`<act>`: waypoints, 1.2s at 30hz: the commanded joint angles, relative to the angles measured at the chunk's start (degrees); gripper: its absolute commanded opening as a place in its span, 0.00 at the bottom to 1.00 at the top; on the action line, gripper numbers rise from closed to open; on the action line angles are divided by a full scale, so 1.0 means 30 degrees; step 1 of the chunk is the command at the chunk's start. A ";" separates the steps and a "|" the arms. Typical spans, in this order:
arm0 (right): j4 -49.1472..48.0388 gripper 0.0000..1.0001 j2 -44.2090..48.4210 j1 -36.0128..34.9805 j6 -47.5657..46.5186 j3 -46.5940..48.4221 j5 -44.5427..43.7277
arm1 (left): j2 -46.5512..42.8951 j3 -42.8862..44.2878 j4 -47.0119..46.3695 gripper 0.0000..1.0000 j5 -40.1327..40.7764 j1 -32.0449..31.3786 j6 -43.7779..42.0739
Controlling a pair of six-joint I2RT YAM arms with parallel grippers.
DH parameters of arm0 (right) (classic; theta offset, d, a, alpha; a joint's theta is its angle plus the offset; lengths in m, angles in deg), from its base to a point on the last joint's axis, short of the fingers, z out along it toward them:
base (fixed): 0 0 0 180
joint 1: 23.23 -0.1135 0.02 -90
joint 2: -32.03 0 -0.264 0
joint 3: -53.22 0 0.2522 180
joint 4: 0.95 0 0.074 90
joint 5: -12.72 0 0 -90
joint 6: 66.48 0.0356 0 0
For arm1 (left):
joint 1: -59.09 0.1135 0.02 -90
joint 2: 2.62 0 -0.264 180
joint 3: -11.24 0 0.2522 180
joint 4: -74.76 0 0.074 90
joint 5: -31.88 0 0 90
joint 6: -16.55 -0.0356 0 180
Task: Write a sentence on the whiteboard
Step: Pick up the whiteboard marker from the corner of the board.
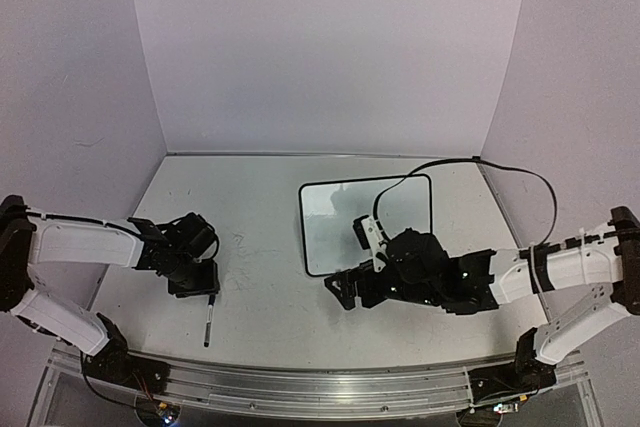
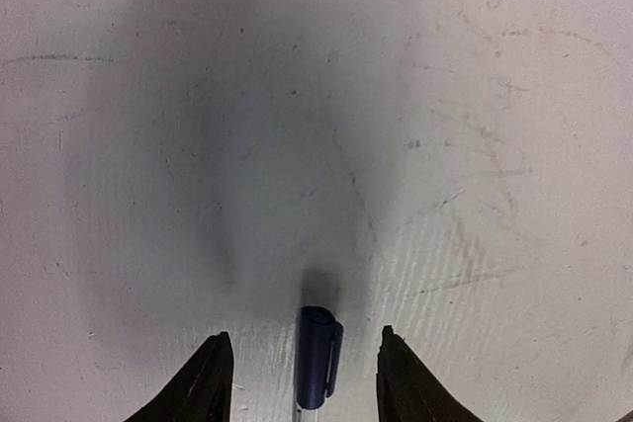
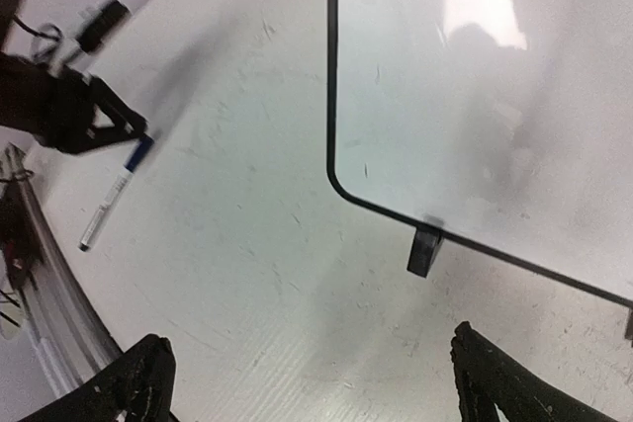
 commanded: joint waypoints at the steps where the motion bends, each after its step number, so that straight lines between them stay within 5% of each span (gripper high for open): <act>1: -0.3906 0.98 0.1633 -0.0088 -0.1184 -0.0813 -0.1537 | 0.0986 0.0240 0.0589 0.44 0.0313 -0.0067 0.0311; 10: -0.2089 0.98 -0.0471 -0.0103 -0.0286 0.1382 -0.3587 | 0.2582 0.0730 0.0573 0.30 0.0118 -0.0777 -0.0010; 15: -0.2061 0.96 -0.0806 -0.0103 0.0091 0.1635 -0.2673 | 0.2711 0.1078 0.0560 0.14 0.0152 -0.0997 -0.0056; 23: -0.2715 0.96 -0.0863 -0.0106 0.0346 0.1716 -0.1418 | 0.0737 0.2074 0.0208 0.05 -0.0586 -0.1000 -0.0020; 31: -0.6382 0.93 -0.2585 -0.0001 0.1582 0.2446 0.4035 | -0.3953 0.2553 -1.0239 0.00 -0.6646 -0.1000 0.0123; 36: -1.0116 0.89 -0.3375 0.0704 0.3721 0.2344 0.7515 | -0.3976 0.2575 -1.6830 0.00 -0.8864 -0.1133 0.0535</act>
